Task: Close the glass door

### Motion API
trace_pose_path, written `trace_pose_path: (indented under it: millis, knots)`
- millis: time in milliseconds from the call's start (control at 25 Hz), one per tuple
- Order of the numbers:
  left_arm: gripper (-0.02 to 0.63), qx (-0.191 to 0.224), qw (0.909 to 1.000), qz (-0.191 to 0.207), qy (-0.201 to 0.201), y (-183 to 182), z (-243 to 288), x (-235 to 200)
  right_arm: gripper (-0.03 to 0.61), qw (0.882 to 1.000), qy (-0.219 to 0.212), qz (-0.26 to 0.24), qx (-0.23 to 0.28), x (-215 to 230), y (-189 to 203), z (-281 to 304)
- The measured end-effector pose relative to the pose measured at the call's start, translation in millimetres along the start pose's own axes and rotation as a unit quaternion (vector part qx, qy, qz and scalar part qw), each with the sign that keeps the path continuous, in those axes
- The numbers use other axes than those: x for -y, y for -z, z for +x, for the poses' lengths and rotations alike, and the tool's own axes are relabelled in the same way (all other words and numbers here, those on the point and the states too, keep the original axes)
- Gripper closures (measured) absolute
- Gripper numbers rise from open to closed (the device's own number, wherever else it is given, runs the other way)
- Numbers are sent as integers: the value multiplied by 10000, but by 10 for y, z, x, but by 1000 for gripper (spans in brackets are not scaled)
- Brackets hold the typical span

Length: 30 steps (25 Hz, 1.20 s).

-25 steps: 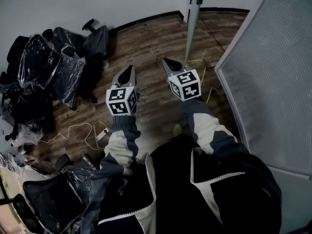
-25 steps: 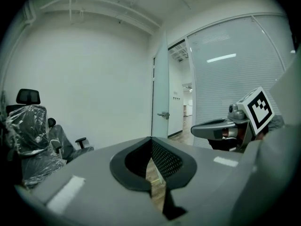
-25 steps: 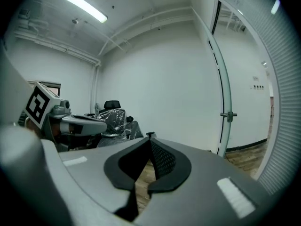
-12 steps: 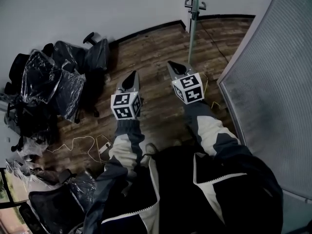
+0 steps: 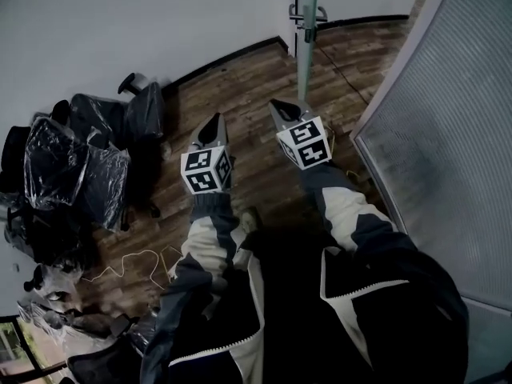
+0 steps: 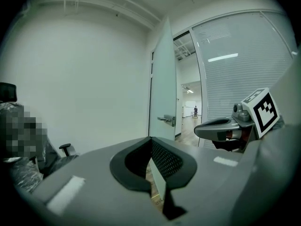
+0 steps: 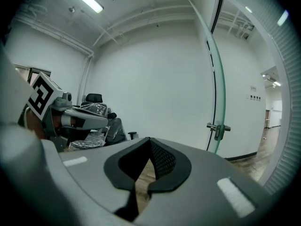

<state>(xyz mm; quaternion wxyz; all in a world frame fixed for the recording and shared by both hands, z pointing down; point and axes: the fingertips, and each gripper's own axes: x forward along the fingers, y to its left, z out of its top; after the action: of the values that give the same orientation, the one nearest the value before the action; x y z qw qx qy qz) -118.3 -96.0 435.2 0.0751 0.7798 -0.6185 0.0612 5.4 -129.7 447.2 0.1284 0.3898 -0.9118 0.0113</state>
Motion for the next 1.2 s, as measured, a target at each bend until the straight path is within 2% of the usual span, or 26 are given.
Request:
trace_pose_path:
  millis: [120, 280, 680, 920, 1200]
  knots:
    - [615, -20, 9997, -42, 253, -50, 300, -186, 574, 9998, 166, -54, -83, 89, -68, 284]
    - [615, 42, 9972, 120, 741, -223, 730, -439, 573, 9980, 630, 41, -74, 285, -254, 668]
    - [615, 191, 9906, 330, 1314, -361, 1421, -1099, 574, 9904, 1363, 168, -167, 502, -456, 1465]
    - [615, 94, 9881, 155, 1525, -352, 1849, -1166, 573, 9872, 1569, 158, -257, 794, -441, 1727]
    - [615, 28, 9872, 150, 1585, -440, 2616, -1049, 574, 9856, 1650, 276, -246, 1519, -448, 2100]
